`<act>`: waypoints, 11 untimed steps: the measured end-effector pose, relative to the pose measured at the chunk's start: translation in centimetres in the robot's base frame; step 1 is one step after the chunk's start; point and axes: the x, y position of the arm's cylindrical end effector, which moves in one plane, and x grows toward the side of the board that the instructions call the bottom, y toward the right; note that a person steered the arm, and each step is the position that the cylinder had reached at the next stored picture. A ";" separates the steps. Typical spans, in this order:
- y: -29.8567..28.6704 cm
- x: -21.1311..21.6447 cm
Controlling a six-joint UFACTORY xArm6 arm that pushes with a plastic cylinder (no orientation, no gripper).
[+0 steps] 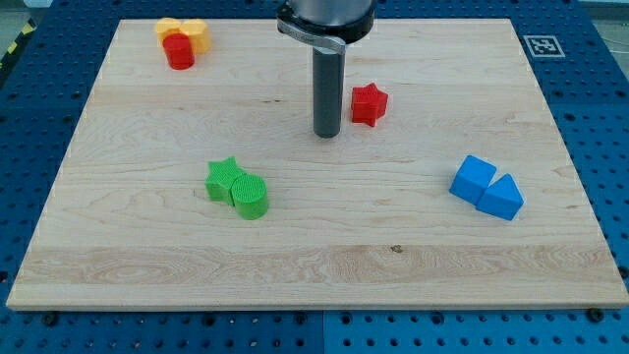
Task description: Move the red star to the center of the board
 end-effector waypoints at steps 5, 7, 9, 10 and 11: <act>11.8 -1.9; 6.3 -4.7; 5.7 -7.1; 6.5 -6.2; 7.3 -4.8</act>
